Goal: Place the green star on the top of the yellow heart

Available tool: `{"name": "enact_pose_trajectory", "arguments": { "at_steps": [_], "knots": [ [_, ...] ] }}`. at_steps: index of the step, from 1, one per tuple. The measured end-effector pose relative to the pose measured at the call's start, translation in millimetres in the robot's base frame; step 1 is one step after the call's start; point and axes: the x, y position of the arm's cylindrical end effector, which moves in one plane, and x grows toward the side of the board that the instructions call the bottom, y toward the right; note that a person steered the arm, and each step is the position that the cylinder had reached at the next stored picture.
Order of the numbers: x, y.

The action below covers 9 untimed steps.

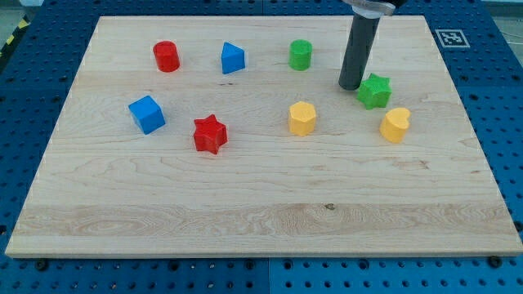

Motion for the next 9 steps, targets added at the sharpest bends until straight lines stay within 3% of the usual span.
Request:
{"name": "enact_pose_trajectory", "arguments": {
  "at_steps": [1,3,5,7,9],
  "knots": [
    [8.9,20.6],
    [-29.9,22.0],
    [-6.5,63.2],
    [22.5,63.3],
    [-9.8,32.5]
  ]
}}
